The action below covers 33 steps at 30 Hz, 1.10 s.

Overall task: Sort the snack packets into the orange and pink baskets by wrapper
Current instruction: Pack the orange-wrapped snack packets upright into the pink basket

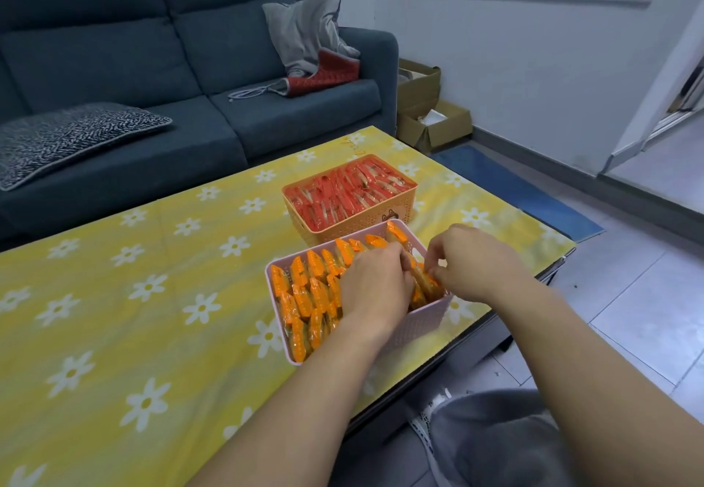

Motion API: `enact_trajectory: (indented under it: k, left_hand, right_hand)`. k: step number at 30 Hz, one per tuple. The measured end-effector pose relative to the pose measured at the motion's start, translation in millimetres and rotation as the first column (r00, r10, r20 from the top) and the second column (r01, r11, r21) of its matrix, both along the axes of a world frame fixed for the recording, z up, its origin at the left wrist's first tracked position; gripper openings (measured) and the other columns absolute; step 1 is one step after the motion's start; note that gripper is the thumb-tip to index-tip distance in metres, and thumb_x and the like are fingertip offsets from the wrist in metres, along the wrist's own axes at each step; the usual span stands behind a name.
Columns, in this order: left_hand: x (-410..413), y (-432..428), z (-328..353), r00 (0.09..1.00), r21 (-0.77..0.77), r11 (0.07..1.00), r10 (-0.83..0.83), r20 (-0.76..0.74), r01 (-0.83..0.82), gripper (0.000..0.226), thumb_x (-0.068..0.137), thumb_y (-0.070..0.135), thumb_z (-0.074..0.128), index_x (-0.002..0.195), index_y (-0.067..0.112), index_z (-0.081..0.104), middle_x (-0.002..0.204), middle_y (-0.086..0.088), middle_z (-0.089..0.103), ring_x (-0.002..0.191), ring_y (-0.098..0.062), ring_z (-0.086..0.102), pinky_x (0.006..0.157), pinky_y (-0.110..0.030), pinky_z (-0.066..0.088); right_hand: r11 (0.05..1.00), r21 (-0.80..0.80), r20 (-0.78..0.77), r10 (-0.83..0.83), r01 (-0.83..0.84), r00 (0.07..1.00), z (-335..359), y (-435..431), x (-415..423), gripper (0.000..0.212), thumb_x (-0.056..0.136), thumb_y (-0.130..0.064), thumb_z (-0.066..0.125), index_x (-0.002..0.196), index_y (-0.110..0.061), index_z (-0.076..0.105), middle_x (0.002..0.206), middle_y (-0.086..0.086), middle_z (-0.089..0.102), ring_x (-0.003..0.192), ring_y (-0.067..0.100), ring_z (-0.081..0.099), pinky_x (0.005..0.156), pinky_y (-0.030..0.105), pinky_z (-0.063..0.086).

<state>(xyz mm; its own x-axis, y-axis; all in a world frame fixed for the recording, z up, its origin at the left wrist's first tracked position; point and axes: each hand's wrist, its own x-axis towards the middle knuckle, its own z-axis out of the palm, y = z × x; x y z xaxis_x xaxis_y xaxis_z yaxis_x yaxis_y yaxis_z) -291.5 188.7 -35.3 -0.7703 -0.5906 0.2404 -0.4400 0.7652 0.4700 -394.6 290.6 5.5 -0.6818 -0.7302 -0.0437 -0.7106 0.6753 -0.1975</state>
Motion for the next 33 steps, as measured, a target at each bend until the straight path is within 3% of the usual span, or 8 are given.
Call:
enact_trajectory:
  k: [4, 8, 13, 16, 18, 20, 29, 33]
  left_hand:
    - [-2.9, 7.8, -5.3, 0.996, -0.180, 0.983, -0.025, 0.080, 0.039, 0.014, 0.091, 0.010, 0.057, 0.086, 0.022, 0.058, 0.088, 0.001, 0.068, 0.089, -0.027, 0.058, 0.059, -0.037, 0.044]
    - [-2.4, 3.4, 1.5, 0.998, -0.123, 0.992, -0.026, 0.049, 0.032, 0.015, 0.092, 0.015, 0.056, 0.090, 0.025, 0.066, 0.089, 0.001, 0.067, 0.093, -0.025, 0.058, 0.062, -0.035, 0.044]
    - [39.6, -24.8, 20.1, 0.913, -0.065, 0.918, 0.395, 0.104, -0.390, 0.043, 0.090, 0.044, 0.058, 0.126, 0.023, 0.054, 0.129, -0.003, 0.051, 0.122, -0.028, 0.045, 0.098, -0.044, 0.041]
    - [71.8, -55.6, 19.1, 0.771, 0.304, 0.709, 0.572, 0.279, -0.636, 0.069, 0.088, 0.050, 0.063, 0.140, 0.009, 0.042, 0.141, -0.018, 0.044, 0.131, -0.040, 0.042, 0.103, -0.048, 0.039]
    - [83.9, -66.1, 13.2, 0.809, 0.654, 0.520, 0.527, 0.261, -0.550, 0.051, 0.091, 0.045, 0.062, 0.125, 0.007, 0.059, 0.126, -0.016, 0.063, 0.116, -0.038, 0.059, 0.098, -0.043, 0.049]
    - [95.3, -58.2, 16.7, 0.862, 0.760, 0.469, 0.451, 0.232, -0.450, 0.029, 0.090, 0.037, 0.060, 0.101, 0.011, 0.069, 0.103, -0.012, 0.074, 0.095, -0.034, 0.070, 0.092, -0.048, 0.057]
    - [175.4, -70.1, 47.6, 0.819, 0.651, 0.588, 0.566, 0.093, -0.480, 0.016, 0.080, 0.020, 0.061, 0.083, 0.008, 0.072, 0.085, -0.014, 0.075, 0.080, -0.033, 0.072, 0.078, -0.047, 0.061]
    - [247.8, -80.4, 59.3, 0.700, 0.651, 0.518, 0.713, 0.029, -0.555, 0.017, 0.090, 0.011, 0.062, 0.075, 0.014, 0.067, 0.083, -0.013, 0.071, 0.075, -0.030, 0.067, 0.068, -0.033, 0.053]
  right_hand:
    - [0.997, 0.021, 0.074, -0.074, 0.072, 0.995, -11.2, -8.5, -2.5, 0.017, 0.087, -0.013, 0.055, 0.089, -0.028, 0.061, 0.103, 0.002, 0.056, 0.092, 0.026, 0.059, 0.076, 0.040, 0.056]
    - [0.994, -0.021, 0.186, -0.100, 0.106, 0.977, -20.7, -14.0, -1.8, 0.031, 0.088, -0.015, 0.056, 0.117, -0.019, 0.046, 0.104, 0.003, 0.051, 0.092, 0.027, 0.057, 0.073, 0.039, 0.052]
    - [0.989, -0.022, 0.391, -0.126, 0.146, 0.912, -25.9, -21.6, 0.9, 0.034, 0.092, -0.018, 0.049, 0.123, -0.007, 0.048, 0.087, 0.005, 0.056, 0.076, 0.018, 0.057, 0.064, 0.035, 0.048]
    - [0.977, -0.053, 0.427, -0.164, 0.205, 0.889, -23.9, -27.4, 7.1, 0.035, 0.095, -0.015, 0.047, 0.127, -0.003, 0.044, 0.083, 0.006, 0.053, 0.071, 0.018, 0.053, 0.054, 0.031, 0.040]
    - [0.967, -0.056, 0.443, -0.198, 0.247, 0.875, -24.7, -29.4, 9.2, 0.038, 0.095, -0.013, 0.047, 0.130, -0.001, 0.040, 0.080, 0.005, 0.049, 0.070, 0.020, 0.051, 0.051, 0.031, 0.036]
    - [0.961, -0.046, 0.430, -0.228, 0.273, 0.874, -21.9, -29.4, 13.1, 0.038, 0.095, -0.013, 0.050, 0.130, -0.002, 0.039, 0.078, 0.005, 0.047, 0.073, 0.023, 0.052, 0.053, 0.032, 0.038]
    - [0.968, -0.174, 0.340, -0.113, 0.180, 0.934, 19.4, -53.7, 72.4, 0.032, 0.085, -0.021, 0.061, 0.111, -0.007, 0.048, 0.094, 0.009, 0.053, 0.084, 0.030, 0.053, 0.068, 0.035, 0.044]
    - [0.979, -0.201, 0.373, 0.061, 0.016, 0.926, 44.5, -83.4, 134.4, 0.018, 0.087, -0.017, 0.060, 0.096, -0.010, 0.046, 0.089, 0.008, 0.058, 0.075, 0.027, 0.056, 0.064, 0.038, 0.049]
